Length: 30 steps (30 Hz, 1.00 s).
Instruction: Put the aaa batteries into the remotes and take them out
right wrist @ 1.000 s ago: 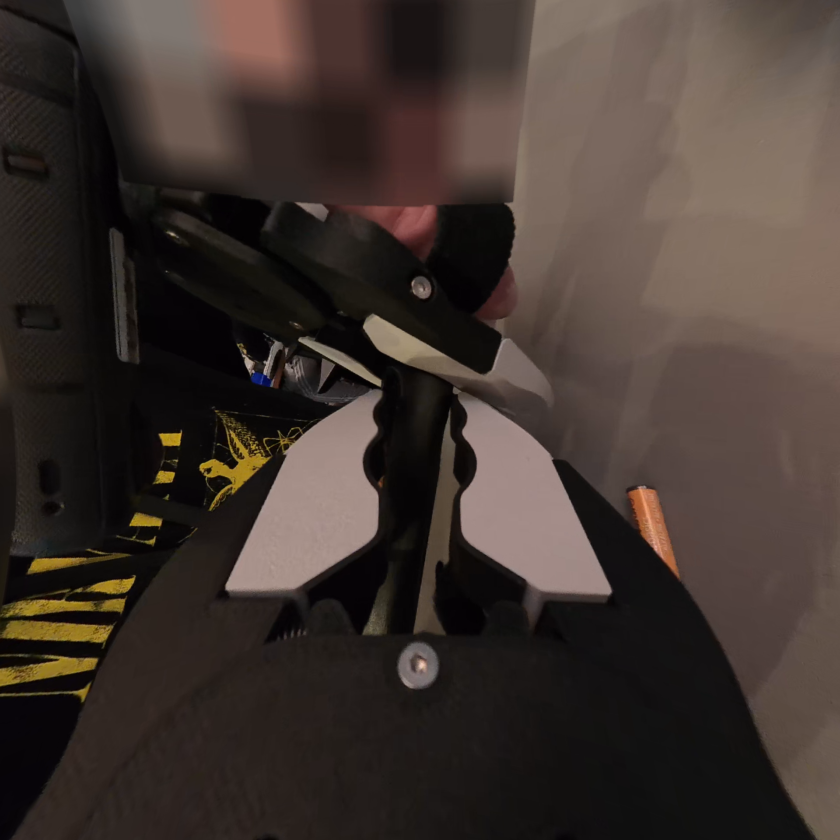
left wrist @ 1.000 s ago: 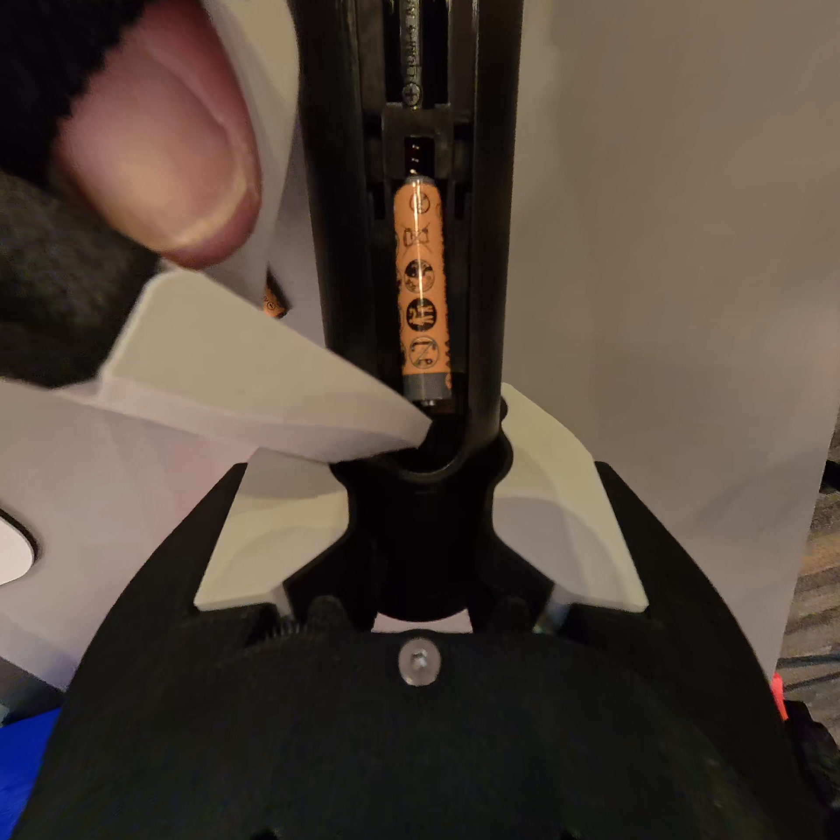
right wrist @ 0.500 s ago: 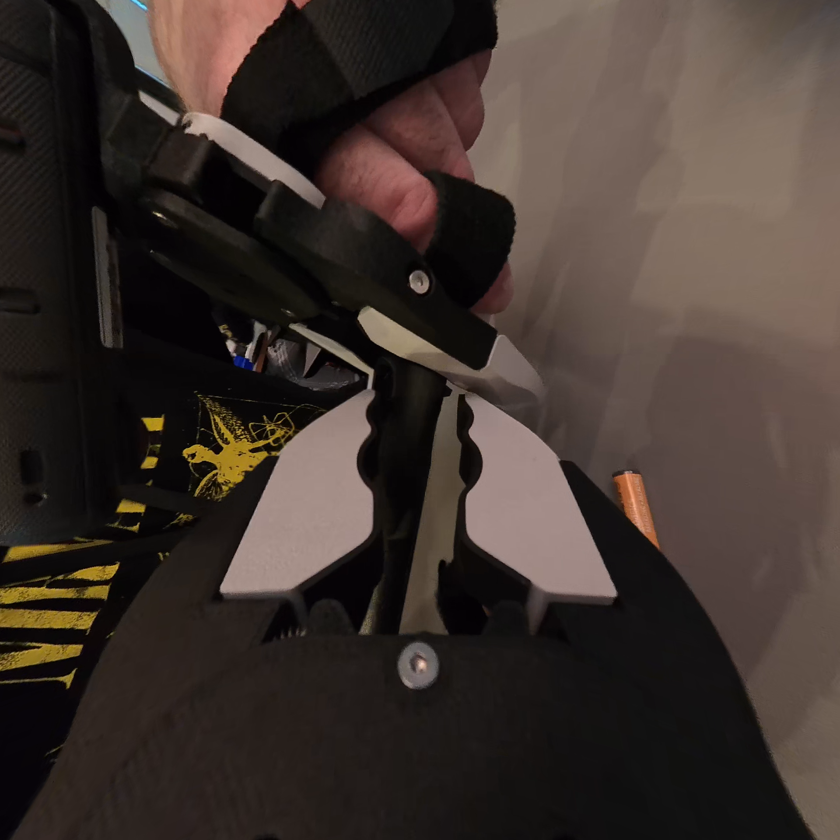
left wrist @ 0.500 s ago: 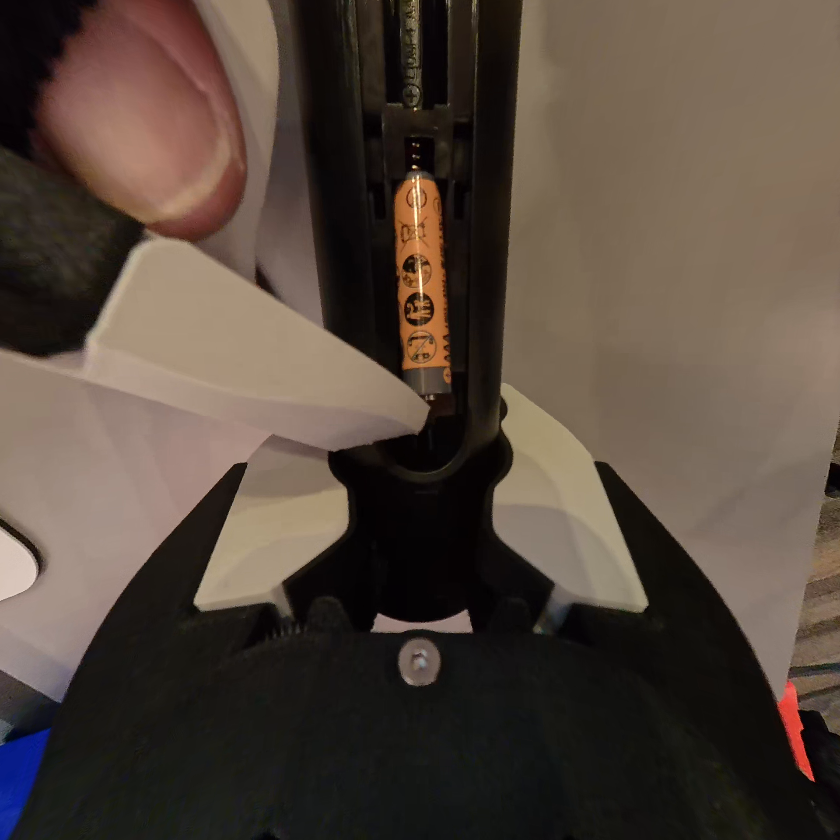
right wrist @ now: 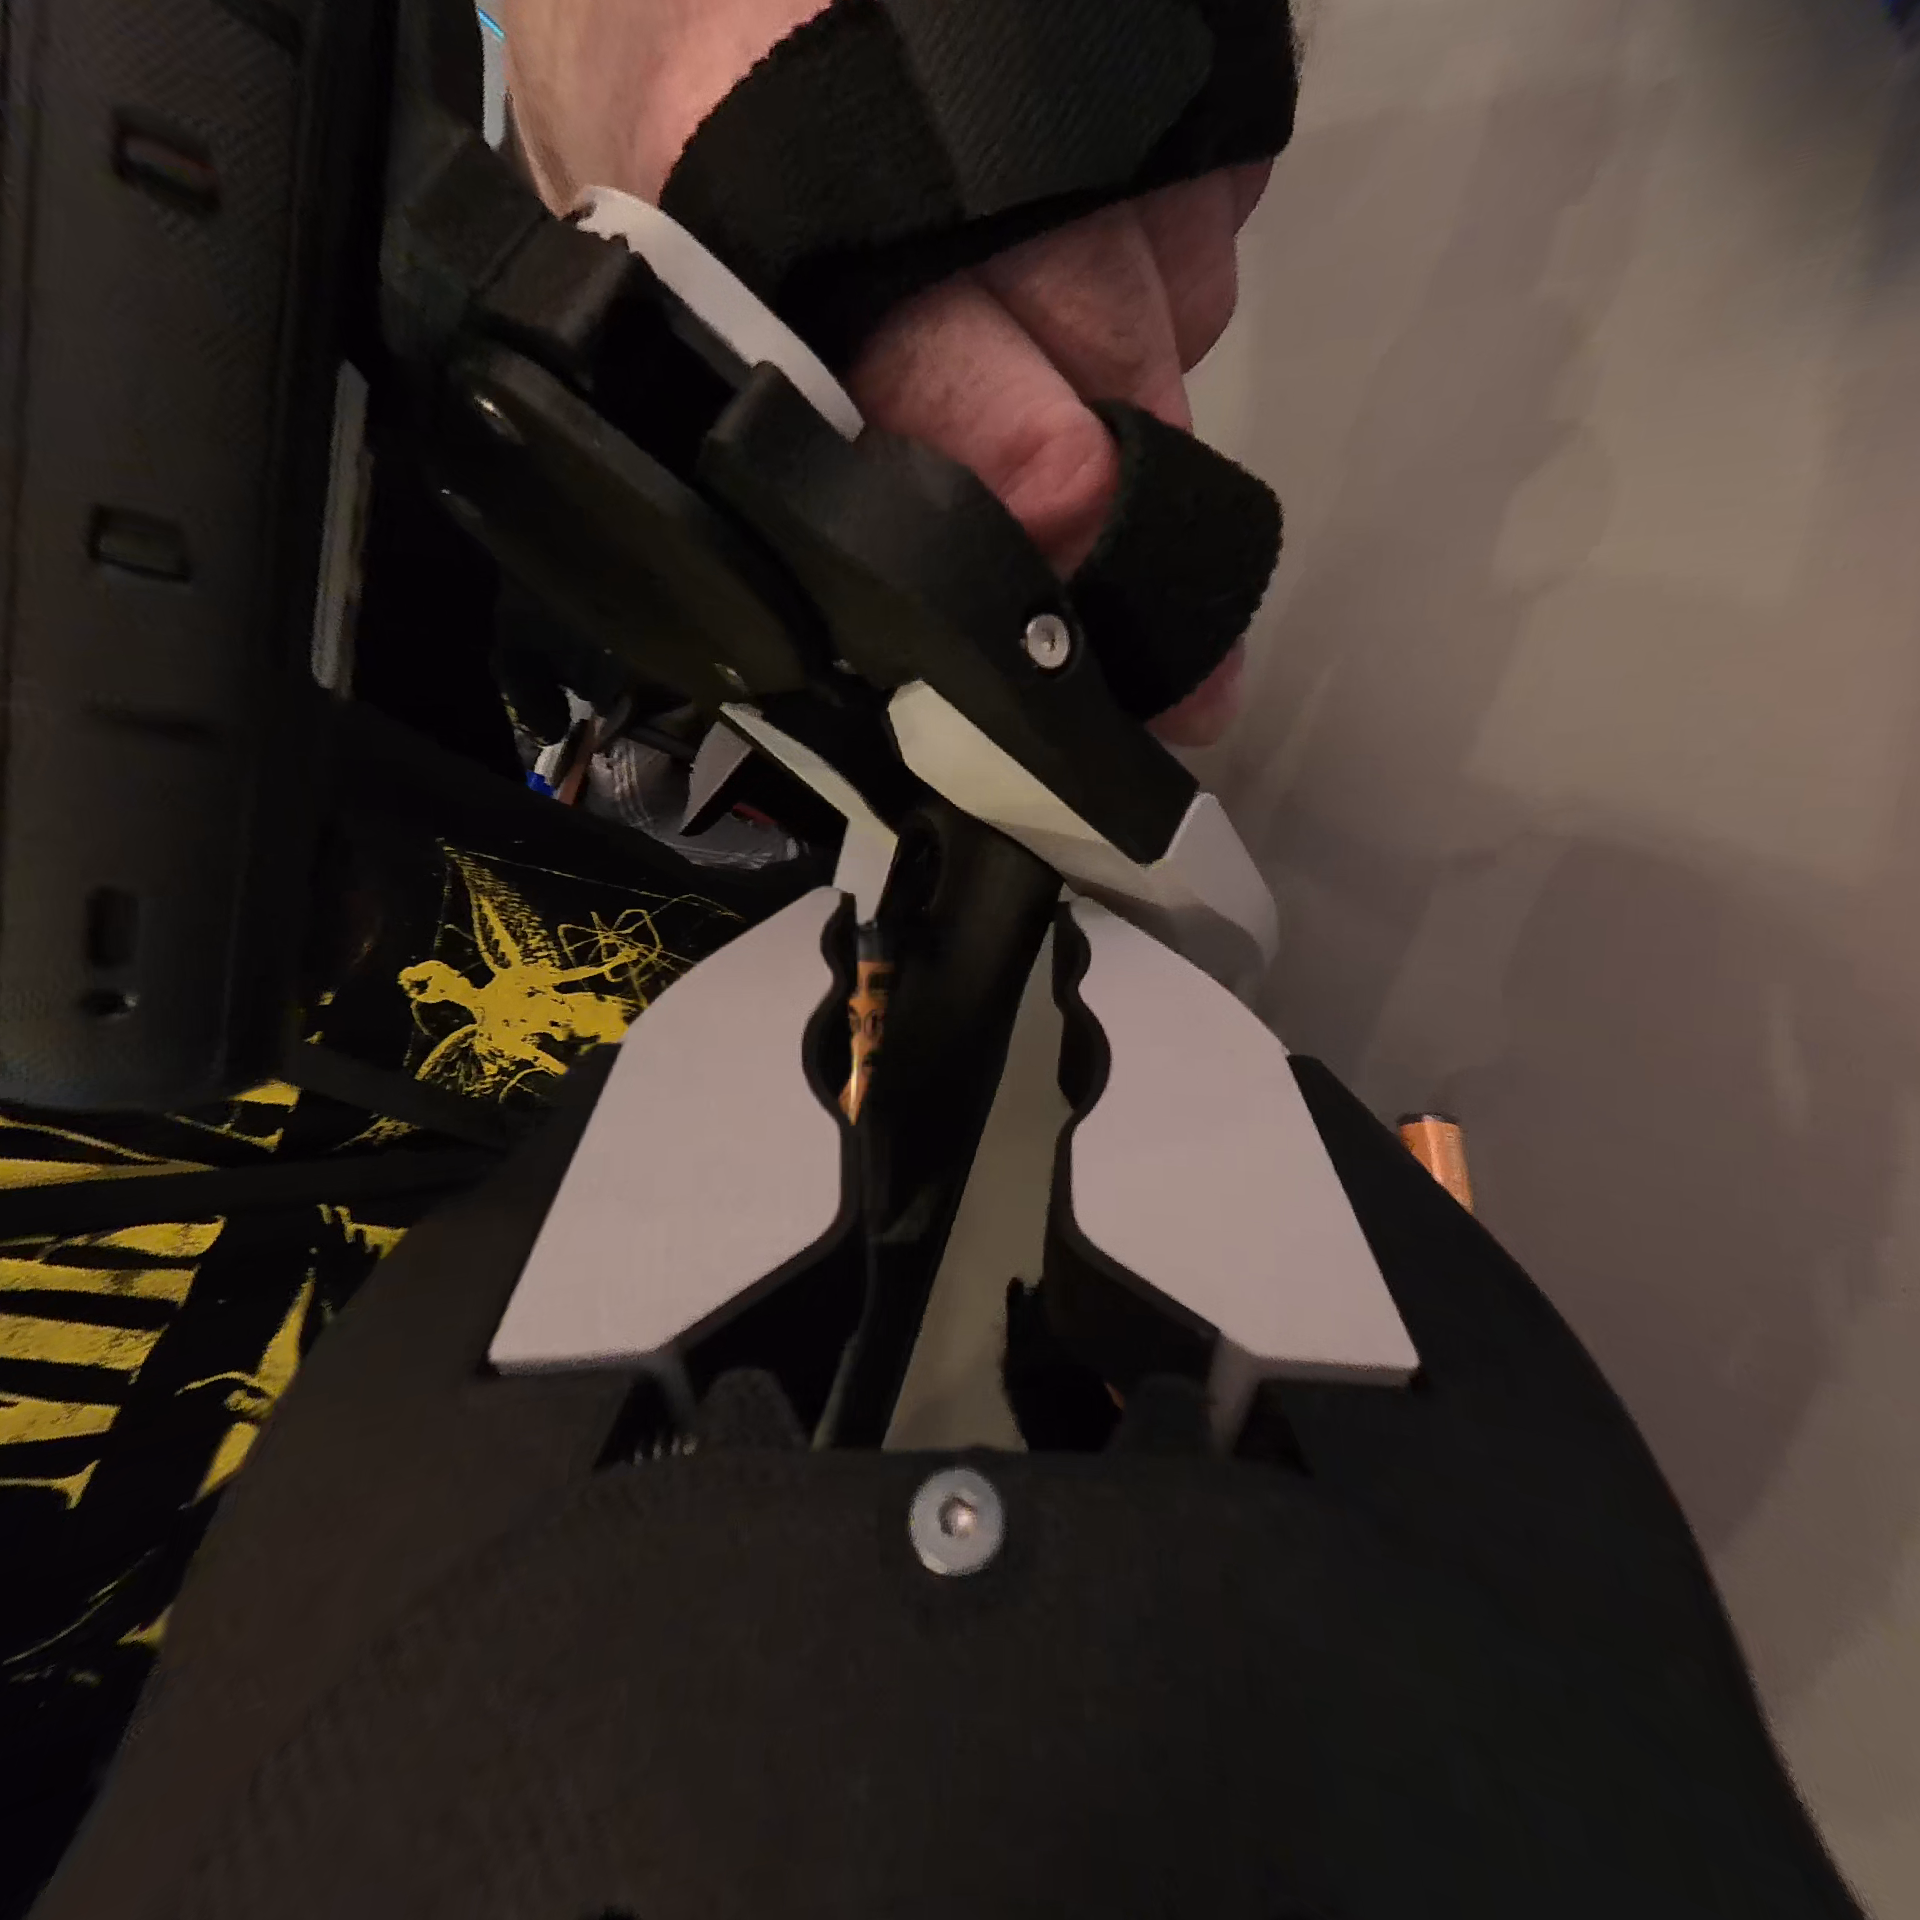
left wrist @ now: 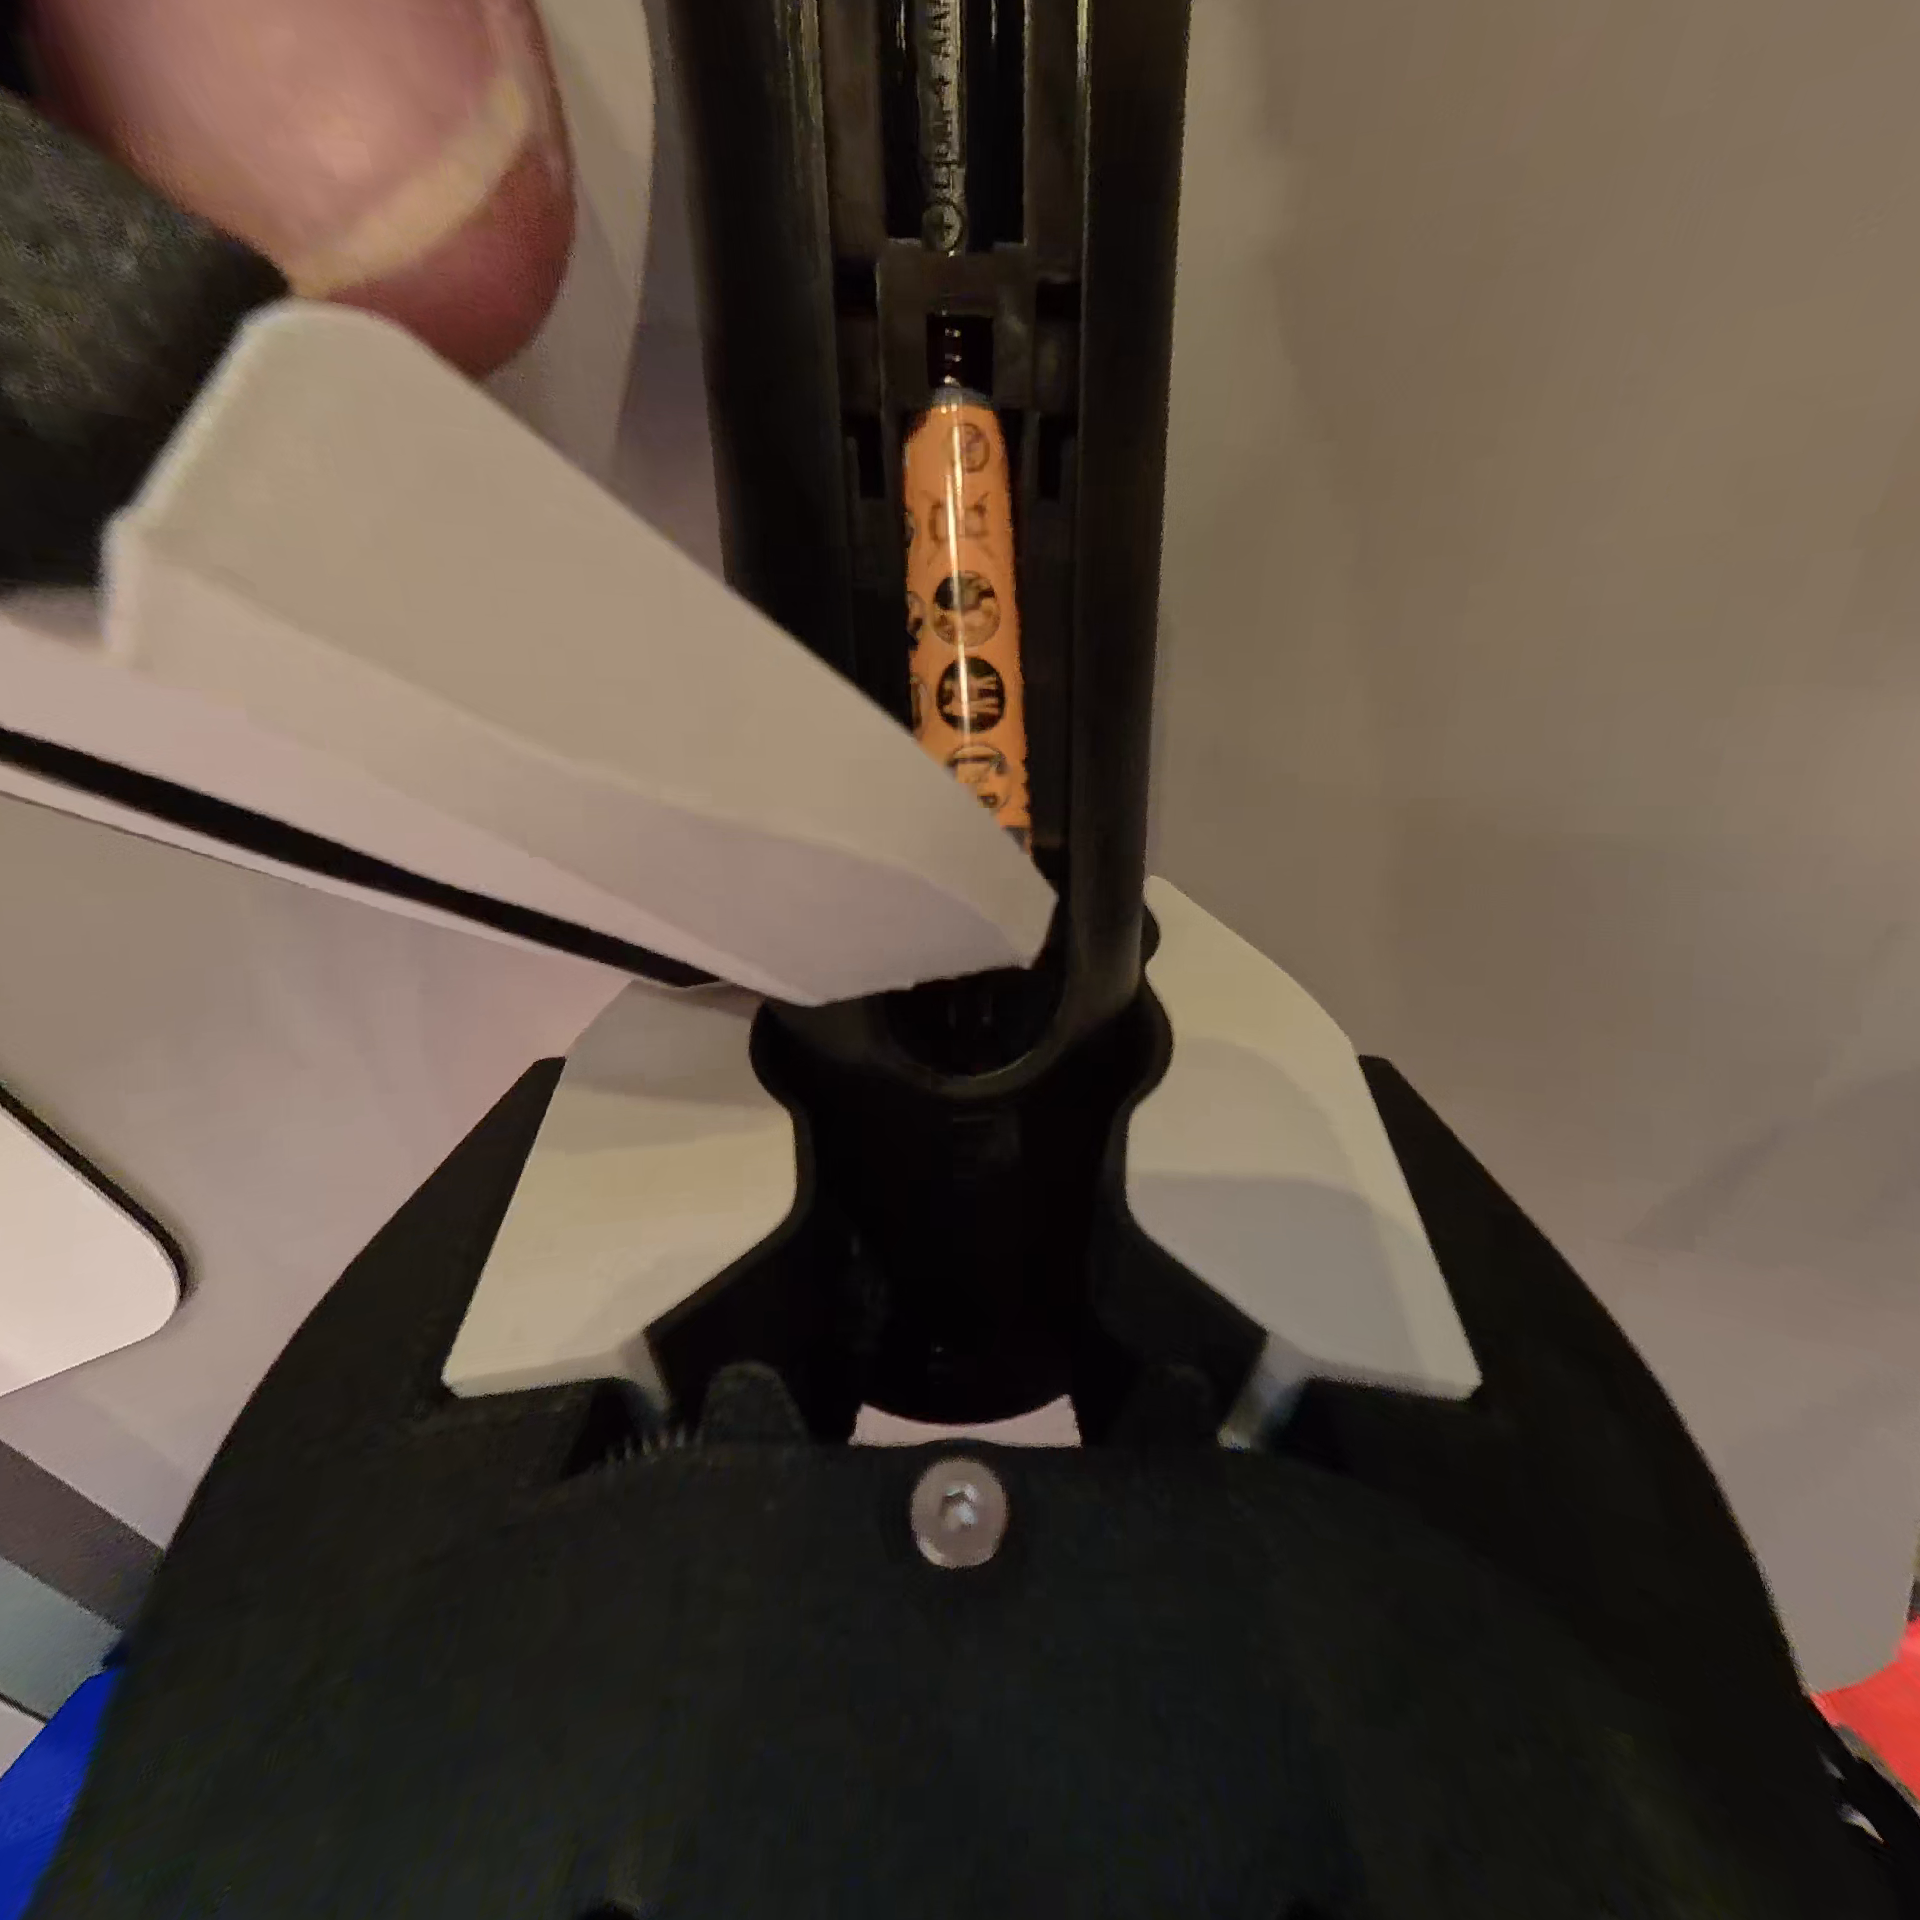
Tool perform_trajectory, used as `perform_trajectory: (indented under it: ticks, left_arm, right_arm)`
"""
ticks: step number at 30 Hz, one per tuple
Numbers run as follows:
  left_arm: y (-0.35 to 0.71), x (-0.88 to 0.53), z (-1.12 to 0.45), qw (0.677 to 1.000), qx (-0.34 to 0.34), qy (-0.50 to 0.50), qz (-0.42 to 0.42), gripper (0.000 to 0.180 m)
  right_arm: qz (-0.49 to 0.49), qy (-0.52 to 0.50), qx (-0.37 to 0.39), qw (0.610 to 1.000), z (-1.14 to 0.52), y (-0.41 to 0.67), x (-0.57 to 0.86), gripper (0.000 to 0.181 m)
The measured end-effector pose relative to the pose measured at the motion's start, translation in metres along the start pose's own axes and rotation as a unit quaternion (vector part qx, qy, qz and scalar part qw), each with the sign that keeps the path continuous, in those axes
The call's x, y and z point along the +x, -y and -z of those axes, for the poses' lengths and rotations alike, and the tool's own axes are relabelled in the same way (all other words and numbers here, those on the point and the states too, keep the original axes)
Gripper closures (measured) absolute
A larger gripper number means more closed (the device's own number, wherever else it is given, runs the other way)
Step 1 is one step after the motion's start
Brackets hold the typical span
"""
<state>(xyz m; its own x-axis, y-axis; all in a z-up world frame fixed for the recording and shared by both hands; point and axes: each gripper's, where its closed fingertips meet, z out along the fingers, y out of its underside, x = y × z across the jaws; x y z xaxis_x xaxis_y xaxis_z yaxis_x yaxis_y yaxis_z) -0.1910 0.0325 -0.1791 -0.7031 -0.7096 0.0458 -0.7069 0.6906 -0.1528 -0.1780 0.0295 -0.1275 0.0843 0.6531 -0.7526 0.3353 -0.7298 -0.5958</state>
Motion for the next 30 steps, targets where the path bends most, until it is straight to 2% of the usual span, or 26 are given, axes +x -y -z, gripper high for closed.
perform_trajectory:
  ticks: [15, 16, 18, 20, 23, 30]
  left_arm:
    - [-0.004, -0.001, -0.008, 1.000, -0.010, 0.017, -0.011, 0.119]
    - [-0.004, -0.002, -0.007, 1.000, -0.009, 0.018, -0.011, 0.120]
    - [-0.003, -0.003, -0.005, 1.000, -0.003, 0.019, -0.008, 0.120]
    - [-0.005, -0.002, -0.010, 1.000, -0.012, 0.019, -0.019, 0.120]
    - [-0.005, -0.005, -0.007, 0.999, -0.014, 0.030, -0.020, 0.120]
    - [-0.004, -0.003, -0.008, 0.999, -0.014, 0.026, -0.016, 0.120]
  right_arm:
    - [-0.014, -0.008, -0.020, 1.000, -0.003, -0.010, 0.004, 0.147]
    - [-0.006, -0.020, -0.027, 0.999, -0.003, -0.013, 0.008, 0.154]
    - [-0.016, -0.011, -0.010, 1.000, -0.001, -0.010, 0.006, 0.155]
    - [0.000, -0.035, -0.032, 0.999, -0.003, -0.015, 0.009, 0.155]
    - [-0.009, -0.017, -0.016, 1.000, -0.001, -0.014, 0.007, 0.156]
    - [0.013, -0.042, -0.038, 0.998, -0.002, -0.014, 0.007, 0.155]
